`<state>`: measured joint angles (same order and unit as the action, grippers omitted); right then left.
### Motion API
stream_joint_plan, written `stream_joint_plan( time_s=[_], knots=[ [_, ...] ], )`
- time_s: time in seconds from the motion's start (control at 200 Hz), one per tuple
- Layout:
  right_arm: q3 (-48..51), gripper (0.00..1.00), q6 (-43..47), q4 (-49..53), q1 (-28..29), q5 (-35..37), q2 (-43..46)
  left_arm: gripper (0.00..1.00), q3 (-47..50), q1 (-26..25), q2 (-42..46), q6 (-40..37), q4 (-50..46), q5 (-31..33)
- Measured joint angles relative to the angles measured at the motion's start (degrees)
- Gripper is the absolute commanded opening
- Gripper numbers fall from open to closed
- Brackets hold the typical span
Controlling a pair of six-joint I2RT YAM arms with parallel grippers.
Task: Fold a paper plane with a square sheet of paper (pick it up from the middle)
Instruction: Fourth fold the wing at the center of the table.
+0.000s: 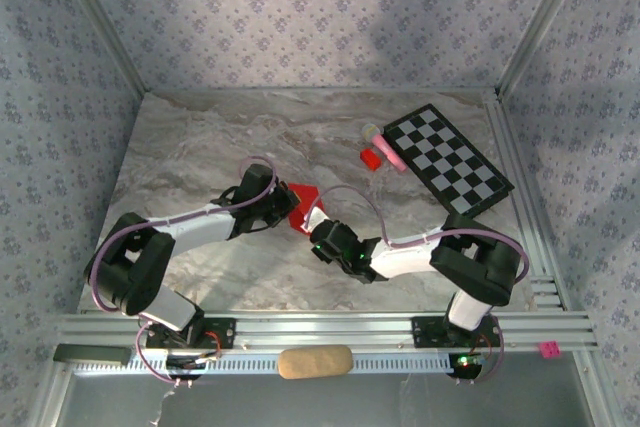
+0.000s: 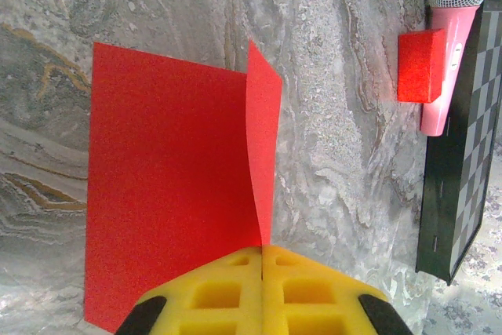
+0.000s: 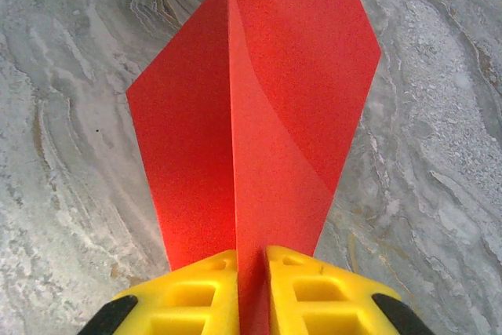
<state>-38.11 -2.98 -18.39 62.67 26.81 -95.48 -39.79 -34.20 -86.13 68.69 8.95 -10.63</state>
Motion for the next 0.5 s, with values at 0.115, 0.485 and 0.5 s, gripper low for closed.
stream_joint_plan(
  time_s=[0.115,0.485,0.5],
  knots=[
    [0.0,0.09,-0.4,0.0,0.0,0.0,0.0,0.03,0.0,0.0,0.0,0.0,0.0,0.0],
    [0.0,0.04,-2.2,-0.2,-0.9,-2.1,-0.2,0.2,0.0,0.1,0.2,0.1,-0.2,0.0],
    [0.0,0.04,-2.2,-0.2,-1.0,-2.2,-0.2,0.21,0.0,0.1,0.2,0.2,-0.2,0.0]
  ],
)
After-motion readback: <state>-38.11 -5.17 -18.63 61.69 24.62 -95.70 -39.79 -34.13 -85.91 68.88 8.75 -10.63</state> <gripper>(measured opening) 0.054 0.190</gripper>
